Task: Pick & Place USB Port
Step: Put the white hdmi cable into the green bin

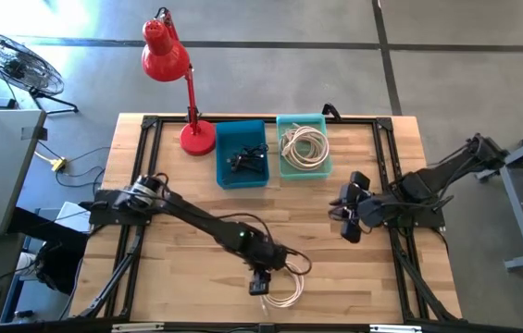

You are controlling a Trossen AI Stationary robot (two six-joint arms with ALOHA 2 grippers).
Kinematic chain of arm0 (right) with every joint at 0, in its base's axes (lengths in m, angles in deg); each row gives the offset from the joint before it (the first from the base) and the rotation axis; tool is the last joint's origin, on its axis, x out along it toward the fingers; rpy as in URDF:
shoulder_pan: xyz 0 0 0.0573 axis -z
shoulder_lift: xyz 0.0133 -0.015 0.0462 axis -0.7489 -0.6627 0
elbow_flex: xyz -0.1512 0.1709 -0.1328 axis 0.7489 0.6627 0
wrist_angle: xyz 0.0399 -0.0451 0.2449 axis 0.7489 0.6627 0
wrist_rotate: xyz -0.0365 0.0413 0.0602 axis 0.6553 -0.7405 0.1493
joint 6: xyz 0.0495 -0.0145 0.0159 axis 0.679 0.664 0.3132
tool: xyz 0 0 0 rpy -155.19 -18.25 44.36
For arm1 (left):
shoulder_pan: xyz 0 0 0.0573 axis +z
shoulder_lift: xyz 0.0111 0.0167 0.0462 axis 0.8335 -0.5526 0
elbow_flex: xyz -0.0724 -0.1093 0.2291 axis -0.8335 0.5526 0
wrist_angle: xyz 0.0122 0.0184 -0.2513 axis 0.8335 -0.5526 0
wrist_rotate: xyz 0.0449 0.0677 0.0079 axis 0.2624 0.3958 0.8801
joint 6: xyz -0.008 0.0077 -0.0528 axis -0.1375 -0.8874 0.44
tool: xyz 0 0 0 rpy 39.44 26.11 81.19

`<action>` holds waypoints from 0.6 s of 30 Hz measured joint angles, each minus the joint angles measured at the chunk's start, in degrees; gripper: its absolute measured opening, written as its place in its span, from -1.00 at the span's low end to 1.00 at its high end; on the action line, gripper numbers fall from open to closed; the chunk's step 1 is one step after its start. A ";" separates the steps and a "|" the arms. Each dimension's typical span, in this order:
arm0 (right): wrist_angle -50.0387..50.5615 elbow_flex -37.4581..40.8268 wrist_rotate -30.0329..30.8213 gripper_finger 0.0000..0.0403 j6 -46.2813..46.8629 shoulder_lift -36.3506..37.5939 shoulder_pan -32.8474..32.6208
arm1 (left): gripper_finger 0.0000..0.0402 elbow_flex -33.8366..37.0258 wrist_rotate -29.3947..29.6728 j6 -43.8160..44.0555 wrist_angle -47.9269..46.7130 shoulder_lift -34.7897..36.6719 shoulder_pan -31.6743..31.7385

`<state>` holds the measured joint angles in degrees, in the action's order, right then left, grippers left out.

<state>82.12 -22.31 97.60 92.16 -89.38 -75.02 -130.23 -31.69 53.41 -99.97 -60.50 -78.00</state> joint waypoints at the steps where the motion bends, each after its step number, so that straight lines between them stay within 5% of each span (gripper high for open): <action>1: -0.31 0.00 -0.04 -0.53 0.02 -0.11 -0.82 | -0.07 -0.30 -0.29 0.00 0.45 -0.57 0.09; 8: -4.97 0.00 0.42 -0.53 -0.60 -1.80 -5.16 | -0.07 -0.04 4.74 -0.99 -5.22 -1.25 0.85; 18: -7.45 0.00 -0.04 -0.53 -1.55 -4.76 -8.57 | -0.07 1.31 6.65 -1.61 -1.64 -2.75 1.31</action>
<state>74.67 -22.31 97.56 90.61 -94.15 -83.59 -128.93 -25.03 51.79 -101.61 -63.25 -76.69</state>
